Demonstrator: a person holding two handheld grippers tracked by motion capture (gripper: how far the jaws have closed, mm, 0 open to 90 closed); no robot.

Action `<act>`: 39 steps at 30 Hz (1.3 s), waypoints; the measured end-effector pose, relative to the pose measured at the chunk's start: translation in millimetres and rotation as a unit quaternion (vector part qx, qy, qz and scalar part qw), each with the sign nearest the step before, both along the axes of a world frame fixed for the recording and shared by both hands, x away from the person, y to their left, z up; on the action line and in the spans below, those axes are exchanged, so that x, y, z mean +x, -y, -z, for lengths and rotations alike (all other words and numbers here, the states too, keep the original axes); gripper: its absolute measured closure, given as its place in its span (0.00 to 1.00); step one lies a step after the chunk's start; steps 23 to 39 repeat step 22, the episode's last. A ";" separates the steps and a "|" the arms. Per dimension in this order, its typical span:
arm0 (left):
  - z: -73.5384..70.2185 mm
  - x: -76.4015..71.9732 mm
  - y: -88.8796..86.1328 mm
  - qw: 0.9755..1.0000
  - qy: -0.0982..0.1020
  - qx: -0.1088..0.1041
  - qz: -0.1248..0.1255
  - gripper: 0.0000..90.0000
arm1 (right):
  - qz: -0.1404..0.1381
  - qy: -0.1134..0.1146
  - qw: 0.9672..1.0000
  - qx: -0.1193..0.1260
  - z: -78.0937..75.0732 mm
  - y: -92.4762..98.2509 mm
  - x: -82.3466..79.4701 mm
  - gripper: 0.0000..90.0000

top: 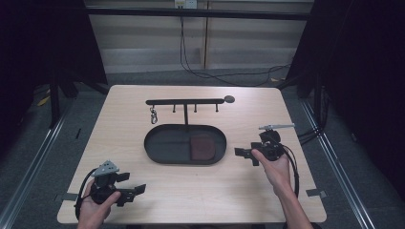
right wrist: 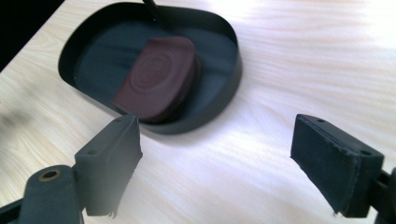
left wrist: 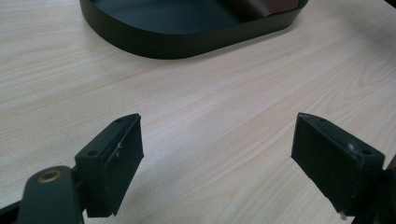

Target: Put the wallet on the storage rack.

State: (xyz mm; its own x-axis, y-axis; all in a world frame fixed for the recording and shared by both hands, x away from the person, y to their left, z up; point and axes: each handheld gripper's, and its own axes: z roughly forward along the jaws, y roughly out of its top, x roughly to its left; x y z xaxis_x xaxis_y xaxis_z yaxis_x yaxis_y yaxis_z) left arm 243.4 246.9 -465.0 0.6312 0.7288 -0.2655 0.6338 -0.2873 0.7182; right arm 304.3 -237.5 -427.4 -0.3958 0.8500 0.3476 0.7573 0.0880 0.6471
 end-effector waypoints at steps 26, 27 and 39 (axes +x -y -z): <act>0.2 -0.8 -3.9 1.000 0.003 0.005 -0.002 0.18 | 0.062 0.000 0.998 -0.015 42.3 54.0 -70.3 0.18; 0.2 -0.8 -3.9 1.000 0.003 0.005 -0.002 0.18 | 0.062 0.000 0.998 -0.015 42.3 54.0 -70.3 0.18; 0.2 -0.8 -3.9 1.000 0.003 0.005 -0.002 0.18 | 0.062 0.000 0.998 -0.015 42.3 54.0 -70.3 0.18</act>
